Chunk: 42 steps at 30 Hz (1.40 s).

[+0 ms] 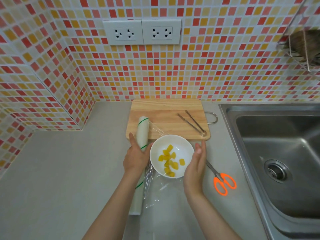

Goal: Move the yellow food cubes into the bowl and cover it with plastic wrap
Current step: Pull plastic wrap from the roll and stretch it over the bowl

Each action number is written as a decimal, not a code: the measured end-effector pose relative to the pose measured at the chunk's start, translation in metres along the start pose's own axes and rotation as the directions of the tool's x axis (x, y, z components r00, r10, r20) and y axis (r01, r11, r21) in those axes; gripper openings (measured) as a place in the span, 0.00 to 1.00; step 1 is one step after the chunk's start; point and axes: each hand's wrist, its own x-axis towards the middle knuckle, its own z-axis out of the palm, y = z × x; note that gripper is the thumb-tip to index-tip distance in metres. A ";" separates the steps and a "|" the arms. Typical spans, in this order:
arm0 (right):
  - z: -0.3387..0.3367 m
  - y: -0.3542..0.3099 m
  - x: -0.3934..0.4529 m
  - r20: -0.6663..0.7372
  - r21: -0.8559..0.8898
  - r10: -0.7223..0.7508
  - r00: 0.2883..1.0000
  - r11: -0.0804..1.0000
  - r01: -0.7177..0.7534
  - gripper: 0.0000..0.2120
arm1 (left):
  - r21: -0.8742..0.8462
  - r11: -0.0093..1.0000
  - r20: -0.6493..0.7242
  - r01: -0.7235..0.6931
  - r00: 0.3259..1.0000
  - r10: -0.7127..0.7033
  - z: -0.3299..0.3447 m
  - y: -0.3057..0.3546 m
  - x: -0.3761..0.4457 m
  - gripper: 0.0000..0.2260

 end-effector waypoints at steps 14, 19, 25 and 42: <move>0.006 0.033 0.020 -0.094 -0.016 0.120 0.988 0.992 -0.122 0.16 | -0.081 0.996 0.055 -0.022 0.998 0.026 -0.002 -0.001 0.001 0.40; 0.006 0.029 0.024 -0.113 -0.007 0.160 0.981 0.987 -0.162 0.16 | -0.370 0.927 0.195 0.060 0.981 0.014 -0.016 -0.018 0.011 0.31; 0.005 0.025 0.029 -0.107 -0.007 0.157 0.982 0.987 -0.159 0.16 | -0.629 0.744 0.358 0.225 0.934 0.020 -0.034 -0.037 0.013 0.15; -0.010 0.011 0.034 0.035 -0.190 0.108 0.994 0.977 -0.099 0.17 | -0.668 0.741 0.170 0.069 0.984 0.062 -0.027 -0.045 0.011 0.21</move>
